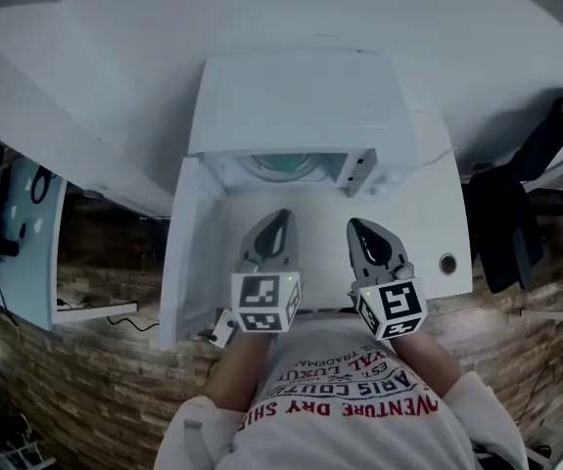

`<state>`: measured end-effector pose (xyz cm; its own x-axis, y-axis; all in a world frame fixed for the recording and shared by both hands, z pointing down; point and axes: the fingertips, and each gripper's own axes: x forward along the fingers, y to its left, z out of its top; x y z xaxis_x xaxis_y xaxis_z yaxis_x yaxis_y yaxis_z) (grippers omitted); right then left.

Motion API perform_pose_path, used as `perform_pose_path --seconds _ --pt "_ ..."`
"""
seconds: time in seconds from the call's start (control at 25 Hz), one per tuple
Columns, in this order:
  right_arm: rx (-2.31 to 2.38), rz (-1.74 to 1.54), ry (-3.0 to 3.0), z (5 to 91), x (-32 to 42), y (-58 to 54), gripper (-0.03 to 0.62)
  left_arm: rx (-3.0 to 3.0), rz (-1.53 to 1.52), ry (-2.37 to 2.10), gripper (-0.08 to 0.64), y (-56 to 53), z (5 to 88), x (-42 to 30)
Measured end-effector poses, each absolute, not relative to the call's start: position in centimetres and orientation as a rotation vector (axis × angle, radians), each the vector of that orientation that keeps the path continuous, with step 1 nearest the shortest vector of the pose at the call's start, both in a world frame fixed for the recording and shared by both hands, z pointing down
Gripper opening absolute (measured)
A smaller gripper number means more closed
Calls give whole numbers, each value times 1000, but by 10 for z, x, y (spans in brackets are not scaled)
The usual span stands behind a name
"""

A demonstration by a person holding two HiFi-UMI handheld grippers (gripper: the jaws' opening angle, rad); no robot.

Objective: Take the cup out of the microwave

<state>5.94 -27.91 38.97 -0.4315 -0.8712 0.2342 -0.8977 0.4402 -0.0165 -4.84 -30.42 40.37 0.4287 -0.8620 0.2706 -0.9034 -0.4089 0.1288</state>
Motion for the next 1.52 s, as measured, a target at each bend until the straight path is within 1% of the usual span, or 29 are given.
perform_pose_path --seconds 0.28,0.6,0.8,0.88,1.04,1.16,1.28,1.4,1.52 --pt "1542 240 -2475 409 57 -326 5 2381 327 -1511 8 -345 444 -47" --pt "1448 305 -2475 438 50 -358 5 2289 280 -1516 8 -380 477 -54" --pt "1416 329 -2463 448 53 -372 5 2288 312 -1477 18 -404 506 -53" --pt "1398 344 -2460 454 52 -374 5 2291 334 -1462 117 -411 515 -53" --pt "1374 380 -2459 463 47 -379 5 2308 355 -1491 193 -425 520 -56" --pt "1370 389 -2453 471 44 -386 5 2348 356 -1487 296 -440 523 -52" --pt "1368 389 -2459 474 40 -391 5 2371 387 -1460 377 -449 532 -46" --pt "1359 388 -2463 476 36 -392 5 2395 420 -1475 410 -459 536 -44" --pt "1357 395 -2456 480 36 -393 5 2416 407 -1500 414 -472 535 -39"
